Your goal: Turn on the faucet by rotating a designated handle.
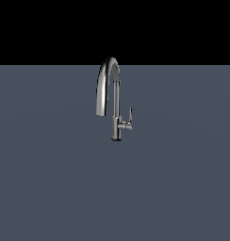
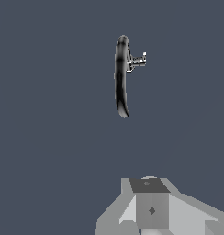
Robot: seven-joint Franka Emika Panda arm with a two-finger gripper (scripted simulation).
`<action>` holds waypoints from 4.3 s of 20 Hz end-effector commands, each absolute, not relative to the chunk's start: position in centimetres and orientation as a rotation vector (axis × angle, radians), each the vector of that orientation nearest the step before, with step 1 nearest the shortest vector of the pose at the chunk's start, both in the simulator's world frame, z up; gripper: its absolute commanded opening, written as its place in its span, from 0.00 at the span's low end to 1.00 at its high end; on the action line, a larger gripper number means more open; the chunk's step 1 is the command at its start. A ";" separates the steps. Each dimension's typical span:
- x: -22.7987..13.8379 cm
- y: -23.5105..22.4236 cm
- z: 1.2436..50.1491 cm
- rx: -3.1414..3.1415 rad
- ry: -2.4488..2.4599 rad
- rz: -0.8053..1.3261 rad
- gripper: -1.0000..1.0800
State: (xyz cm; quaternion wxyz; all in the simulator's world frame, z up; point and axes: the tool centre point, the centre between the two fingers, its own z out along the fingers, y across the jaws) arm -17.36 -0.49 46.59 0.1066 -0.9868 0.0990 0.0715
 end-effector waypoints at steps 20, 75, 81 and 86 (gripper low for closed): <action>-5.6 -3.9 39.1 -2.385 0.751 0.580 0.00; 3.6 -6.4 13.0 -1.050 1.301 1.044 0.00; 1.9 -6.1 13.4 -1.050 1.301 1.044 0.00; 0.5 -5.7 13.8 -1.050 1.301 1.044 0.00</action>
